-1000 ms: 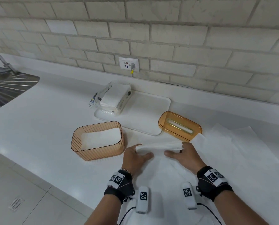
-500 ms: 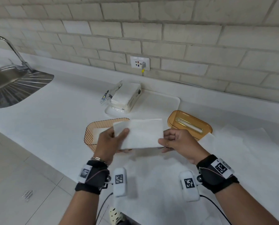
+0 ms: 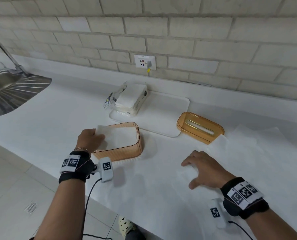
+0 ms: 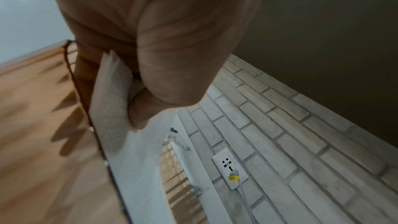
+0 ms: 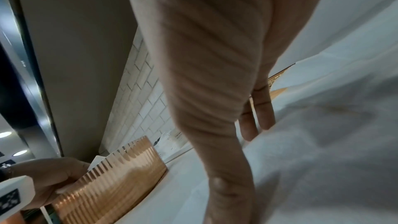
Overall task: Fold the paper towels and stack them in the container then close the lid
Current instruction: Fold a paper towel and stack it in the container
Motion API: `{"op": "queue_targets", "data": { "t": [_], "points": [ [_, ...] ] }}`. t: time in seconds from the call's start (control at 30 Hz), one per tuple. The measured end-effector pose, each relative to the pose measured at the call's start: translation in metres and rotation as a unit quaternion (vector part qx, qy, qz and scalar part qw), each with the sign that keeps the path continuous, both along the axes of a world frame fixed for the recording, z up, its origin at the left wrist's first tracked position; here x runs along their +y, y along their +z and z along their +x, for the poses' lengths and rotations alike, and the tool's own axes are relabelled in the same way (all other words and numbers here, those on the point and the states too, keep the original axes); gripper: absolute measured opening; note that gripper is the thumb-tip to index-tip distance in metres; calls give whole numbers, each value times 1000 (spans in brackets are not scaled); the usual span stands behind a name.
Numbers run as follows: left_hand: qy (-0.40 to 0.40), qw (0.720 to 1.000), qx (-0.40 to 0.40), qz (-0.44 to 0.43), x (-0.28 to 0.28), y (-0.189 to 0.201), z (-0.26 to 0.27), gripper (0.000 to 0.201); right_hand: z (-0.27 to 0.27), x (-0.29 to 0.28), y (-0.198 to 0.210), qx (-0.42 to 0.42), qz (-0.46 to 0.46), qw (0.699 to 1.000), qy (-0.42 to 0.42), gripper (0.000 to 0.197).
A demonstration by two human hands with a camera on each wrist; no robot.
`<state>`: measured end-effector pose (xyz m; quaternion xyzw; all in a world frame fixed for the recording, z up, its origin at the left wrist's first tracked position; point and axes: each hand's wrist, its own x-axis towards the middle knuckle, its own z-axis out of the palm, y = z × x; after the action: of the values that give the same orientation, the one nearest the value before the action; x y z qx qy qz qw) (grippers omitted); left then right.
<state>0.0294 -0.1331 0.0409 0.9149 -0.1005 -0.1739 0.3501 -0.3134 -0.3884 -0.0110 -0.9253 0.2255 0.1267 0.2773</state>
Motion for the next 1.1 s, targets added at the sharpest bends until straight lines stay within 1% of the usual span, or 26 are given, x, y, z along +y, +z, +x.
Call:
{"op": "queue_targets", "data": {
  "t": [0.07, 0.13, 0.2, 0.27, 0.33, 0.37, 0.43, 0.53, 0.6, 0.63, 0.67, 0.7, 0.73, 0.77, 0.8, 0.83, 0.87, 0.9, 0.93, 0.97, 1.0, 1.07, 1.1],
  "points": [
    [-16, 999, -5, 34, -6, 3, -1, 12, 2, -1, 0, -3, -9, 1000, -3, 65],
    [-10, 999, 14, 31, -10, 4, 1, 24, 5, -3, -1, -3, -10, 1000, -12, 55],
    [-11, 999, 28, 25, -13, 4, 3, 28, 9, -4, -3, -4, -7, 1000, -24, 51],
    [-17, 998, 26, 47, -14, 3, 4, 28, 11, -5, -3, -5, 8, 999, -38, 53],
    [-20, 996, 11, 89, -16, 3, 2, 19, 13, -4, -2, -7, 33, 998, -57, 57],
    [-20, 994, 3, 109, -17, 4, 0, 19, 13, -4, 0, -4, 41, 997, -62, 58],
    [-27, 990, -22, 138, -20, 4, -6, 29, 15, -6, 1, 3, 43, 997, -65, 58],
    [-21, 986, -73, 149, -24, 7, -17, 46, 18, -11, 4, 23, 14, 998, -49, 56],
    [-16, 982, -136, 129, -25, 10, -33, 55, 20, -13, 7, 34, 3, 999, -36, 50],
    [-21, 976, -192, 98, -26, 12, -44, 54, 20, -15, 8, 28, 8, 999, -33, 44],
    [-33, 965, -256, 50, -28, 15, -58, 49, 20, -17, 9, 16, 25, 999, -40, 37],
    [-52, 953, -300, -7, -31, 18, -73, 42, 19, -19, 12, -1, 55, 997, -54, 31],
    [-78, 947, -305, -64, -36, 20, -90, 36, 19, -21, 14, -23, 95, 993, -71, 28],
    [-109, 952, -266, -106, -42, 20, -106, 33, 18, -24, 17, -48, 138, 985, -88, 27],
    [-141, 962, -198, -127, -48, 15, -122, 35, 18, -26, 21, -74, 176, 976, -105, 27],
    [-173, 969, -113, -135, -55, 9, -137, 43, 18, -27, 27, -100, 203, 967, -117, 31],
    [-202, 970, -23, -137, -61, 2, -151, 54, 18, -27, 34, -119, 223, 959, -124, 37],
    [-223, 964, 60, -135, -68, -8, -163, 65, 19, -27, 41, -134, 241, 953, -129, 43],
    [-238, 955, 119, -130, -74, -17, -173, 72, 19, -28, 49, -147, 257, 946, -132, 45],
    [-248, 949, 151, -123, -79, -27, -181, 74, 20, -29, 54, -161, 266, 941, -131, 45],
    [-255, 945, 165, -121, -83, -33, -187, 69, 20, -30, 58, -167, 269, 940, -126, 43],
    [-251, 942, 177, -136, -90, -41, -194, 51, 20, -32, 63, -184, 266, 937, -129, 40],
    [-236, 944, 180, -148, -92, -43, -195, 41, 20, -33, 64, -196, 264, 935, -136, 39]
  ]
}}
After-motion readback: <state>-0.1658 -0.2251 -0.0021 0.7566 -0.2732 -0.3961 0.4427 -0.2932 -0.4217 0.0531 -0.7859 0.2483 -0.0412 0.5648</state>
